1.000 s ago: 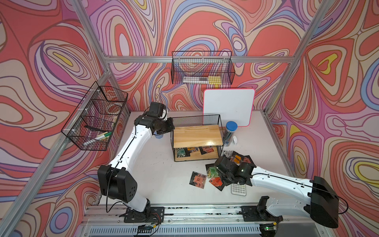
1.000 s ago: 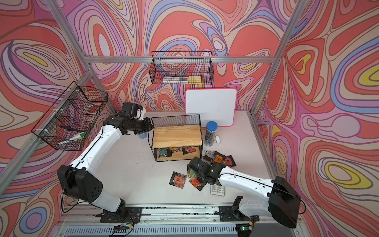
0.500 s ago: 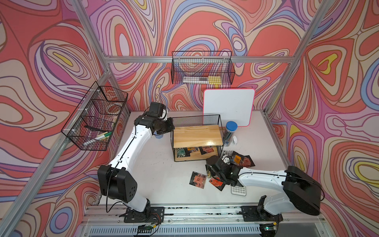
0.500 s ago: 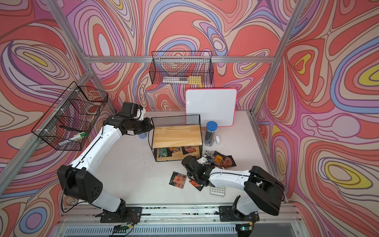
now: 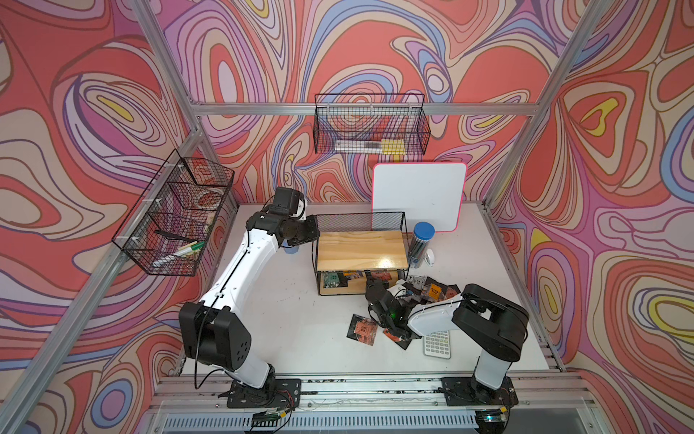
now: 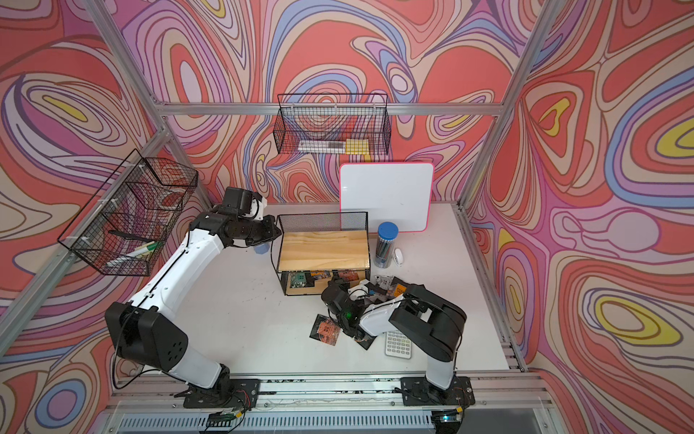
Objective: Remove the tea bags from the shelf
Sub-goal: Pick up the tea bag from the shelf.
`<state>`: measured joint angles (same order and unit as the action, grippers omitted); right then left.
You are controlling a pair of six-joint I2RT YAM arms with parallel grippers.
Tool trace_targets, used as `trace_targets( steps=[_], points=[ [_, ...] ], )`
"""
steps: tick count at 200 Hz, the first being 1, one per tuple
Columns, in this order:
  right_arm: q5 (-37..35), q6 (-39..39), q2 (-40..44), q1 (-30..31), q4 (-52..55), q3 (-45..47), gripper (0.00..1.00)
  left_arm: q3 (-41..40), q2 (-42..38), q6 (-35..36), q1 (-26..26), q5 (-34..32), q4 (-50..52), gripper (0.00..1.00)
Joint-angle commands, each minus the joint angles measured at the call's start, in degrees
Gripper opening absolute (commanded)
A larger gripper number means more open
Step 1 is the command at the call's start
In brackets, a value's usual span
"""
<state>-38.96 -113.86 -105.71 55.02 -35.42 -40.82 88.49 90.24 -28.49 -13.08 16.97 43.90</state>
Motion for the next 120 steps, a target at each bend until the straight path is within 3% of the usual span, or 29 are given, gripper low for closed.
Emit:
trace_targets(
  steps=[1, 47, 84, 120],
  points=[
    [-4.0, -2.9, -3.0, -1.6, -3.1, -1.5, 0.0, -1.7, 1.1, 2.8, -0.1, 0.3, 2.7, 0.1],
    [-5.2, -9.5, -6.4, -3.7, 3.2, -5.0, 0.0, -1.7, 0.7, 2.5, -0.1, 0.2, 3.4, 0.1],
    [-3.0, -20.2, -6.1, -3.8, 22.1, -9.7, 0.0, -1.6, 0.5, 2.3, -0.1, 0.2, 3.4, 0.1],
    [0.3, -25.5, -8.0, -4.1, 26.1, -10.1, 0.0, -1.5, 0.4, 2.3, -0.1, -0.1, 3.4, 0.1]
  ],
)
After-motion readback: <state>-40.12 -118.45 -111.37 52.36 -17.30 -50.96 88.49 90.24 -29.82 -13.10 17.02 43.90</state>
